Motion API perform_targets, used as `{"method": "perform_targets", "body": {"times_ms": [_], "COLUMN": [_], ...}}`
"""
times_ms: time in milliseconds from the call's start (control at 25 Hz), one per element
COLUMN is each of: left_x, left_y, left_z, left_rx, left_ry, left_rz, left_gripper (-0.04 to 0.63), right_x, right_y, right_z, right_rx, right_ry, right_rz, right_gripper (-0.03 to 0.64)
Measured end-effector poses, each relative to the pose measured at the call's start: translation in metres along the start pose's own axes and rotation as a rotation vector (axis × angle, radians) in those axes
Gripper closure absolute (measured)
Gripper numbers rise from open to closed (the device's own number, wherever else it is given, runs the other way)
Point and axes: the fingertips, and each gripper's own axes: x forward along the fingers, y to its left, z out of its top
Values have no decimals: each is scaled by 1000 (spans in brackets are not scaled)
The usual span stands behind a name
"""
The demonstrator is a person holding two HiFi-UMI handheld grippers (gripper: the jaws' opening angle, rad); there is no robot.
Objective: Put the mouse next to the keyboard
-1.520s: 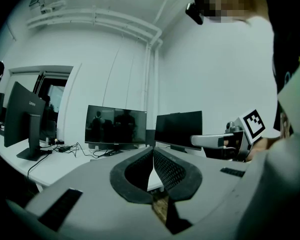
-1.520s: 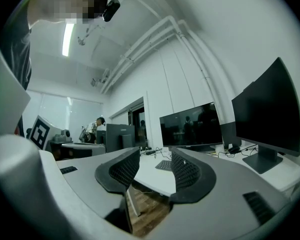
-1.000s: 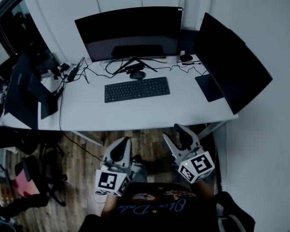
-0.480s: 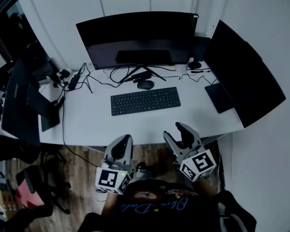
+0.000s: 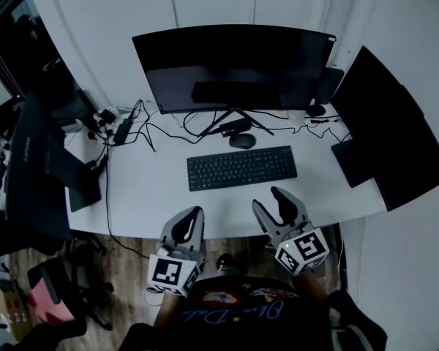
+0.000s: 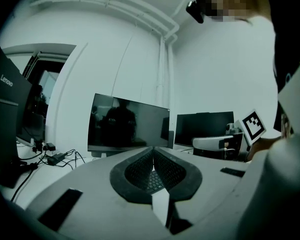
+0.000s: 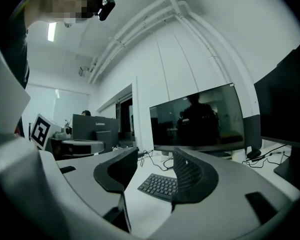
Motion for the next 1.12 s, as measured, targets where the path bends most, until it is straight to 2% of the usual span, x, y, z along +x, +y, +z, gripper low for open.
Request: {"method": "perform_targets", "body": {"times_ms": [200,480,560,640,800,1040,1120], "left_x": [6,17,21,23,28,45,52], "left_y": [26,36,37,40,42,41,39], "left_z": [-5,-16,-15,-14,-17,-6,-4], "left_rx": [-24,-47,-63,-71,-60,-60,-71], "left_ry": [-4,48,19,9,79,41,54], "left_rz": [-23,-49,-49,-42,-18,15,30], "left_gripper": [593,592,592,592,592,592,592], "right_x": [22,32,36,40,48,56,59], "right_y": [2,-5,-8,-11,-17,-34,-42], "right_z": [-1,-8,-7,-7,-3,8,9], "right_rx": [-15,-30,-31,-29,-39,-37,-34], "right_ry": [23,54,61,67,57,45,45], "right_rz": [-26,-54,-58,-55,-28,-5,8], "right_gripper": [422,420,419,419,417,417,417]}}
